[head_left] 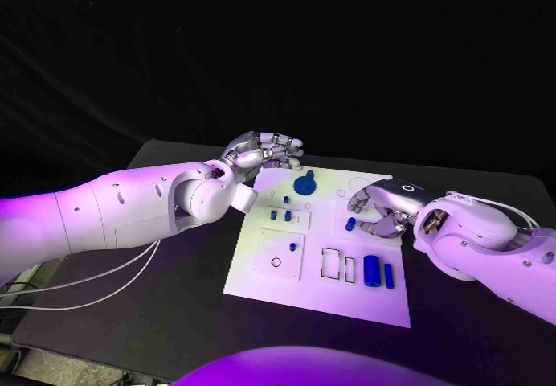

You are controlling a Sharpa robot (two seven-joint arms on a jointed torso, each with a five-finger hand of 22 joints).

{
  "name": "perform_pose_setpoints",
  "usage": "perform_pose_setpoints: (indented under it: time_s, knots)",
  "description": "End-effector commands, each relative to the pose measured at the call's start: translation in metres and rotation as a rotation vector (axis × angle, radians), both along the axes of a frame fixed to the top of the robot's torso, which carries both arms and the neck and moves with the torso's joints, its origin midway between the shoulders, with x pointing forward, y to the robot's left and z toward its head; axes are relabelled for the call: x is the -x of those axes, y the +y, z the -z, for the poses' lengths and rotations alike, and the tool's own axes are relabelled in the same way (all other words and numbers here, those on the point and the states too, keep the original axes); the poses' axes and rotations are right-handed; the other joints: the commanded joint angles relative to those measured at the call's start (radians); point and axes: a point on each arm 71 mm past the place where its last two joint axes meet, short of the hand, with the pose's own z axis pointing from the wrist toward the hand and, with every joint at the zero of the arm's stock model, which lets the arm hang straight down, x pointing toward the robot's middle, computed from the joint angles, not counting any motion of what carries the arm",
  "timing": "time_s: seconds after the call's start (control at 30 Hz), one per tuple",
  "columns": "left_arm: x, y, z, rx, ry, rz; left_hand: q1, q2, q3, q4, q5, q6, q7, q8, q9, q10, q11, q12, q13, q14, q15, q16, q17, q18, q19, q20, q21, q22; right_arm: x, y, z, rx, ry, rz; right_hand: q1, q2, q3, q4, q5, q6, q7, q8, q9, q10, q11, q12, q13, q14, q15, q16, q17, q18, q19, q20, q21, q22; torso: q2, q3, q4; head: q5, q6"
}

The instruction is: Assemble the parts on the task board

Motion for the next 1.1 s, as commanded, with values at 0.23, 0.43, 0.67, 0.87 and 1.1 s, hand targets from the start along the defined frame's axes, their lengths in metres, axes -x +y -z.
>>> perform_pose_setpoints:
  time_s: [0.23,0.43,0.67,0.87,1.1]
  knots:
    - [0.001,-0.002,-0.002,0.011,-0.008,0.02,0.002,0.011,-0.003,-0.001,0.0,-0.009,0.018,-0.004,-0.001,-0.005,-0.001,0.001,0.001,0.0,0.008,-0.003,0.001,0.009,0.006,0.001,-0.007,-0.001,0.003,0.009,0.009,0.029,0.043,-0.042,0.01,0.02,0.015,0.016,0.005,0.042,-0.002,0.01,-0.002,0.076,-0.007,0.015,-0.019,0.03,-0.009,0.03,0.033,-0.003,0.047,-0.009,0.06,0.029,0.0,-0.0002,0.0002,-0.003,-0.001]
    - [0.001,-0.002,-0.002,0.011,-0.008,0.019,0.002,0.011,-0.003,-0.001,0.0,-0.009,0.018,-0.004,-0.001,-0.005,-0.001,0.001,0.001,0.0,0.008,-0.003,0.001,0.009,0.006,0.001,-0.007,-0.001,0.002,0.01,0.014,0.033,0.053,-0.041,0.018,0.035,0.033,0.02,-0.004,0.071,-0.007,0.021,0.001,0.114,-0.015,0.011,-0.029,0.038,-0.016,0.039,0.046,-0.009,0.064,-0.013,0.088,0.044,0.0,0.0005,0.0003,-0.005,-0.001]
    - [0.001,-0.002,-0.002,0.01,-0.008,0.018,0.002,0.011,-0.003,-0.001,0.0,-0.009,0.018,-0.004,-0.001,-0.005,-0.001,0.001,0.001,0.0,0.008,-0.003,0.001,0.009,0.006,0.001,-0.007,-0.001,0.001,0.01,0.017,0.035,0.052,-0.03,0.023,0.049,0.046,0.023,-0.025,0.098,-0.012,0.035,0.006,0.142,-0.022,0.007,-0.035,0.04,-0.023,0.041,0.049,-0.013,0.076,-0.017,0.109,0.057,-0.001,0.0001,-0.0003,-0.006,-0.001]
    - [0.001,-0.002,-0.002,0.01,-0.008,0.019,0.002,0.011,-0.003,-0.001,0.0,-0.009,0.018,-0.003,-0.001,-0.005,-0.002,0.002,0.001,0.0,0.008,-0.004,0.002,0.01,0.008,0.001,-0.009,-0.002,0.0,0.011,0.019,0.033,0.028,-0.01,0.033,0.079,0.059,0.028,-0.063,0.127,-0.022,0.058,0.017,0.172,-0.032,0.006,-0.035,0.043,-0.032,0.045,0.055,-0.017,0.089,-0.022,0.131,0.07,0.0,0.0007,0.0002,-0.008,-0.003]
    - [0.001,-0.002,-0.002,0.01,-0.008,0.019,0.002,0.011,-0.003,-0.001,0.0,-0.009,0.018,-0.003,-0.001,-0.005,-0.002,0.002,0.001,0.0,0.008,-0.004,0.002,0.01,0.008,0.001,-0.009,-0.002,0.002,0.01,0.014,-0.014,-0.031,0.011,0.048,0.108,0.072,0.019,-0.065,0.146,-0.038,0.096,0.045,0.224,-0.049,0.014,-0.026,0.051,-0.046,0.06,0.077,-0.025,0.11,-0.034,0.175,0.094,0.0,0.0006,0.0012,-0.007,-0.004]
